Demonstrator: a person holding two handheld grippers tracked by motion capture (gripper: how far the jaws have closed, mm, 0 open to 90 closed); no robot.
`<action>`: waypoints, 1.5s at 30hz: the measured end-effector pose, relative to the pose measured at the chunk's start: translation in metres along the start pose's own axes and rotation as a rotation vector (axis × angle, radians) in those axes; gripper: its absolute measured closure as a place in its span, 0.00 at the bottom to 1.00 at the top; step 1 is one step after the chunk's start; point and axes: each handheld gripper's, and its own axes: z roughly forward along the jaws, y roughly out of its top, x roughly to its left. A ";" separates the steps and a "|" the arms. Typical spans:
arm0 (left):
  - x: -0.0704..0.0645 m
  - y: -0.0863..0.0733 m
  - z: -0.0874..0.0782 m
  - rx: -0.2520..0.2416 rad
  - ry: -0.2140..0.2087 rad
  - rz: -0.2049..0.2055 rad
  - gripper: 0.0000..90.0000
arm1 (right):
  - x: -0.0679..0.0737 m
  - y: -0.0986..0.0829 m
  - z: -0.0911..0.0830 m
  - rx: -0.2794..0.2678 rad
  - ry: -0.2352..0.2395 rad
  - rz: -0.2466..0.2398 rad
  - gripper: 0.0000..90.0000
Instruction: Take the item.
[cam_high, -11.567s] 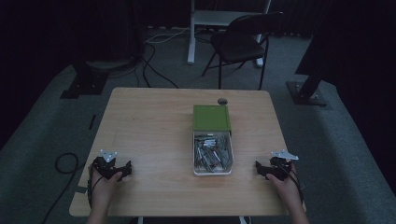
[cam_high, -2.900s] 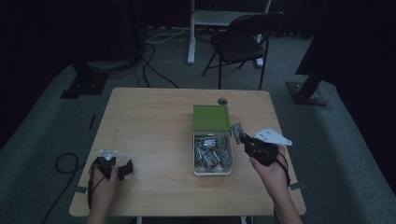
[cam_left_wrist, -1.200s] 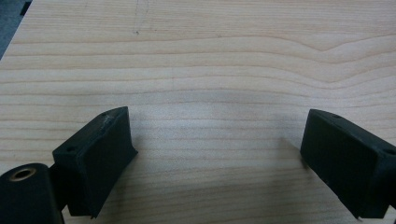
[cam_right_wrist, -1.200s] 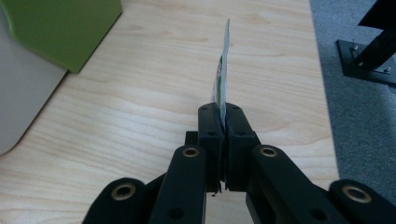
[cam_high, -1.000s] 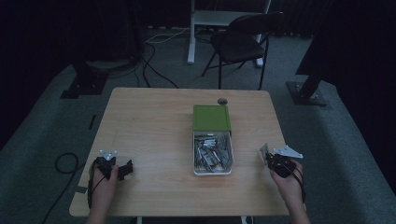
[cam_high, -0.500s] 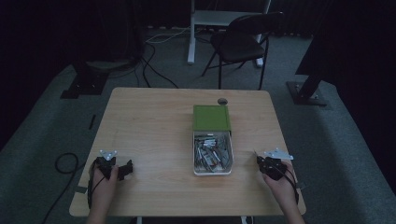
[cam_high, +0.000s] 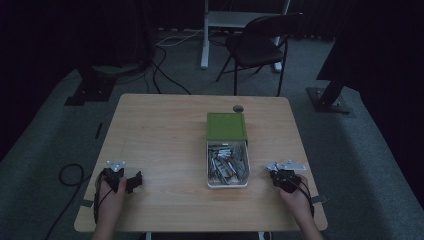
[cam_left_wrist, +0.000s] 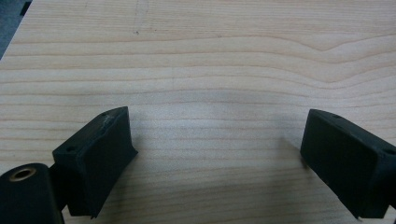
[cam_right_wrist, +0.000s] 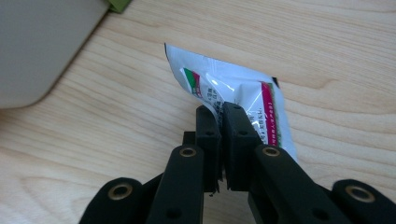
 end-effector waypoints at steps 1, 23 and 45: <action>0.000 0.000 0.000 0.000 0.000 0.000 0.11 | -0.001 0.000 0.001 0.000 -0.006 0.002 0.96; 0.000 0.000 0.000 0.001 0.001 0.001 0.11 | -0.013 -0.001 0.003 -0.003 0.048 0.032 0.66; -0.011 -0.001 -0.003 0.007 -0.110 0.120 0.11 | -0.002 0.005 -0.012 -0.064 0.176 0.028 0.21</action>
